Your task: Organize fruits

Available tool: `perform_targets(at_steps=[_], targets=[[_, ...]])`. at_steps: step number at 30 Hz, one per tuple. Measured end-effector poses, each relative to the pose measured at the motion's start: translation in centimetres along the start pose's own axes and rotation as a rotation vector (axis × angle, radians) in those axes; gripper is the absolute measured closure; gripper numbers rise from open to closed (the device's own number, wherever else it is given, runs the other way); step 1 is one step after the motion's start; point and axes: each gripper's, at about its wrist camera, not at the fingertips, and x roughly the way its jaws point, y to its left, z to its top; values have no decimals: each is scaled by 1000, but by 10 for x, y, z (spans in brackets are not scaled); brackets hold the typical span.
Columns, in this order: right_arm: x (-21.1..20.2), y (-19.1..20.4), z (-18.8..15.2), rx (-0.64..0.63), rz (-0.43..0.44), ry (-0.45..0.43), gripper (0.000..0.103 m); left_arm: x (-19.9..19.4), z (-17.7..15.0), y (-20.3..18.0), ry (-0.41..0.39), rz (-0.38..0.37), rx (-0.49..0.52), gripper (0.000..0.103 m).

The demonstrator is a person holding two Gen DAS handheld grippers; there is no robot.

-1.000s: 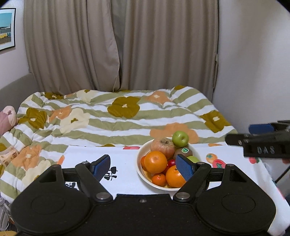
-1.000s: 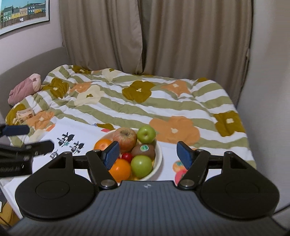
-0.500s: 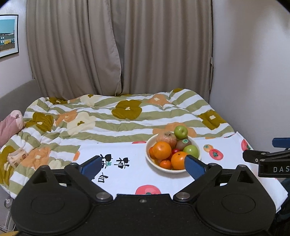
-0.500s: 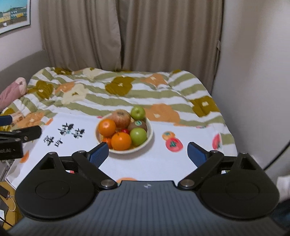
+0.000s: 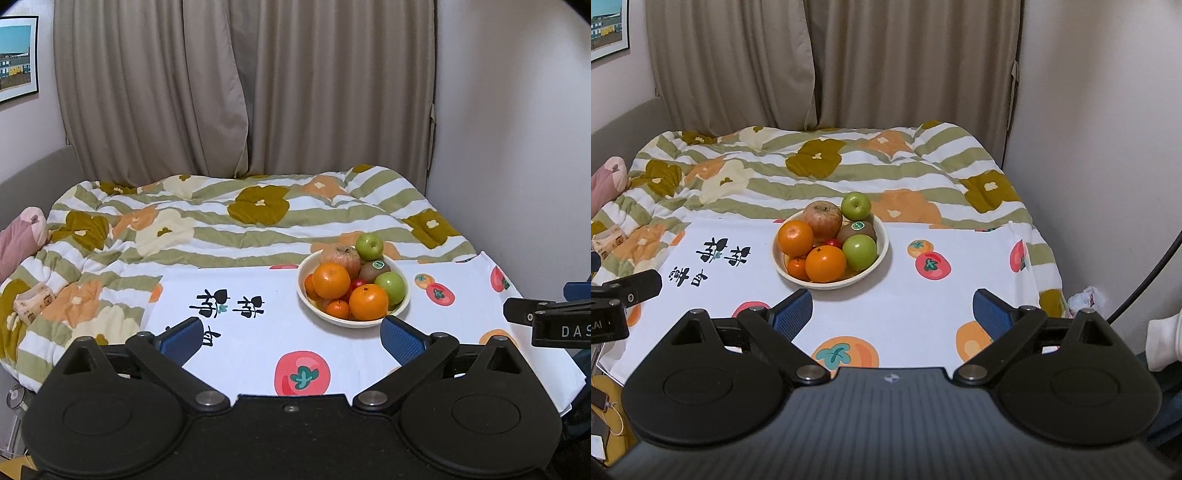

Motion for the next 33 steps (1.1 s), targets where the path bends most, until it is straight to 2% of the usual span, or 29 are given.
perform_targets(at_steps=[33], targets=[[18, 1, 2, 36, -6, 46, 0, 13, 1, 12, 34, 25, 9, 0]])
